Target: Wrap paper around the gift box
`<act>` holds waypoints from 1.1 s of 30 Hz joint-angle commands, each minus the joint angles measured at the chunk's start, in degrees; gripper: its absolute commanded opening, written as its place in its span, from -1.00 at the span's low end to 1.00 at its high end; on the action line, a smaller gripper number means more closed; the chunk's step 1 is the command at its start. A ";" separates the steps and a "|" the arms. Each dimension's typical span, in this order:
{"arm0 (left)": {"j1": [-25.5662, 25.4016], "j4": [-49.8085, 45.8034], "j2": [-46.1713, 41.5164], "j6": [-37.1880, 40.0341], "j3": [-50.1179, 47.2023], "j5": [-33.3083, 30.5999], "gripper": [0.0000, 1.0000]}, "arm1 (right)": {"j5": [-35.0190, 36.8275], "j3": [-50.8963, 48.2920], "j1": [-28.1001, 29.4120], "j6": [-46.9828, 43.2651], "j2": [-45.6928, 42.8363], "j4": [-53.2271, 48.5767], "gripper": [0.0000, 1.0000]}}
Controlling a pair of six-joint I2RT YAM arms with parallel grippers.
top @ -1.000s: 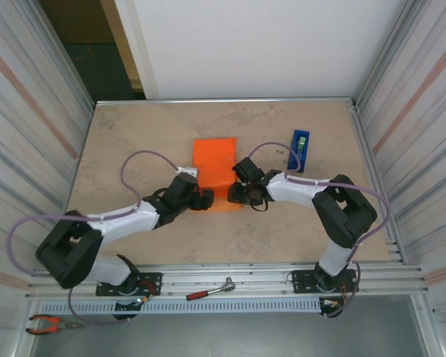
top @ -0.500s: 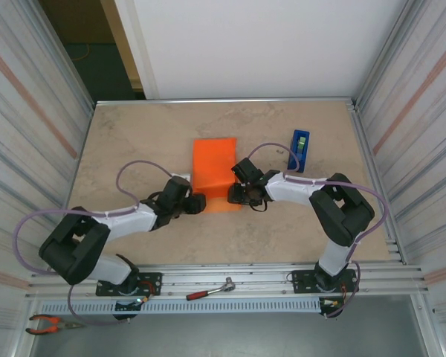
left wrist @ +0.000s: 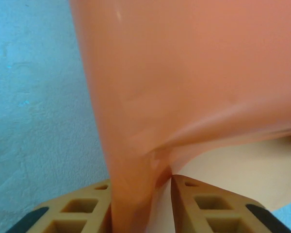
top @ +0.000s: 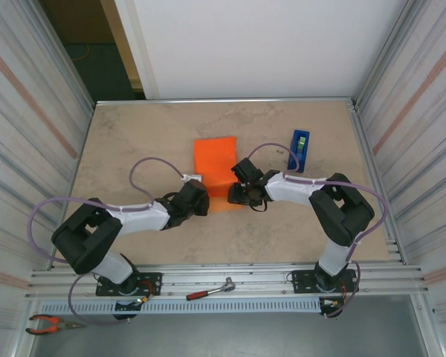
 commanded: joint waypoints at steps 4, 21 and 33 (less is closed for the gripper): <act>-0.60 -2.54 -0.34 -0.61 1.41 -4.10 -0.69 | 0.12 0.66 0.43 1.85 0.85 0.25 0.00; -2.59 -7.68 3.51 -0.65 6.29 -8.23 -1.00 | -0.28 1.22 1.27 2.63 0.94 0.44 -0.01; -2.82 -10.90 4.96 -0.34 7.22 -10.75 -0.92 | 0.92 0.64 0.68 2.62 -3.33 -1.55 0.19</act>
